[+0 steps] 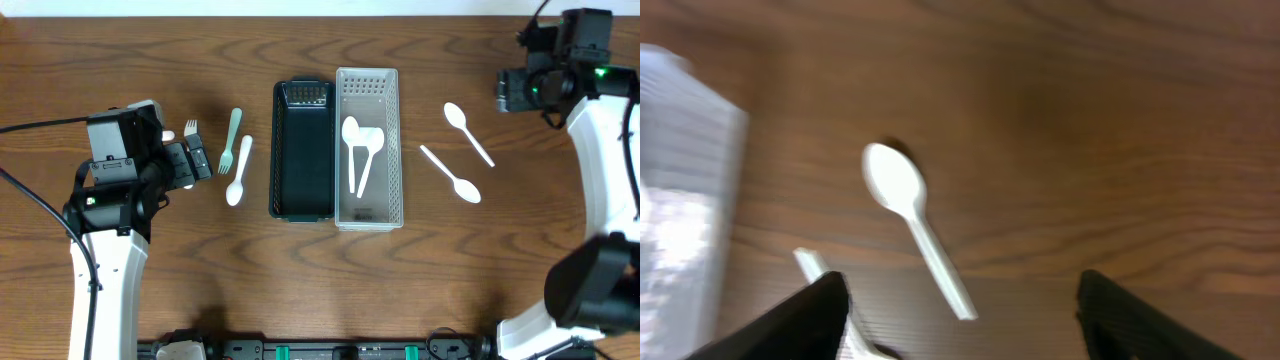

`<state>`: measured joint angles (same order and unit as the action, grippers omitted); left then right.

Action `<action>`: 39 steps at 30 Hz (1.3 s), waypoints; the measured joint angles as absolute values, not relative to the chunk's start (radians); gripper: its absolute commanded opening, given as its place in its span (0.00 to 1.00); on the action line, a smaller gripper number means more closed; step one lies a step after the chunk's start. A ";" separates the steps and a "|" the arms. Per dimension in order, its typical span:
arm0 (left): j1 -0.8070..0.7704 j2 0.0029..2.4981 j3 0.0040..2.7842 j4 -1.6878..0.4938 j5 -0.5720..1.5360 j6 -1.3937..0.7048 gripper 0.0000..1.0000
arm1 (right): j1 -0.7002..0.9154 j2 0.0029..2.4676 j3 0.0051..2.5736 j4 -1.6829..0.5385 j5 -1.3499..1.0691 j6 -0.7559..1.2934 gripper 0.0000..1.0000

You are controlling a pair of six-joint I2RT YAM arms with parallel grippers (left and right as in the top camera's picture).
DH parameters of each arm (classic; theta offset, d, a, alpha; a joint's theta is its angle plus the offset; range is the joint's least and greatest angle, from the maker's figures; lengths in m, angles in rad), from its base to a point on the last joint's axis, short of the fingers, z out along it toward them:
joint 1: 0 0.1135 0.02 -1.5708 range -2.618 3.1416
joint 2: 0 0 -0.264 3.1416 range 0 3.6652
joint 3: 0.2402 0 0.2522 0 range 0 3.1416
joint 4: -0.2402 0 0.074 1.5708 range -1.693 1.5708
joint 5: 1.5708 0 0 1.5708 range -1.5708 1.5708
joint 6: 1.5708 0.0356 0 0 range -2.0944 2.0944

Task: Pack container
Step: 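Lower the right gripper onto a third white spoon and grasp it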

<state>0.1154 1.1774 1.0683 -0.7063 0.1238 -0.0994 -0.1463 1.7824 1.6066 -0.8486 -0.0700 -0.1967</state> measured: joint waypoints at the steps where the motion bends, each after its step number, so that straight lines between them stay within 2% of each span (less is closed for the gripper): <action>1: 0.115 1.177 1.068 -0.706 0.124 -0.099 0.98 | -0.159 1.804 1.606 -0.845 -0.069 -0.216 0.70; 4: 0.115 1.177 1.068 -0.706 0.124 -0.099 0.98 | -0.182 1.894 1.600 -0.834 -0.094 -0.298 0.62; 15: 0.115 1.177 1.068 -0.706 0.124 -0.099 0.98 | -0.158 2.129 1.586 -0.829 -0.177 -0.445 0.52; 25: 0.115 1.177 1.068 -0.706 0.124 -0.099 0.98 | -0.117 2.147 1.586 -0.829 -0.178 -0.459 0.47; 31: 0.115 1.177 1.068 -0.706 0.124 -0.099 0.98 | -0.091 2.187 1.587 -0.825 -0.117 -0.465 0.35; 39: 0.115 1.177 1.068 -0.706 0.124 -0.099 0.98 | -0.085 2.193 1.593 -0.815 -0.076 -0.445 0.26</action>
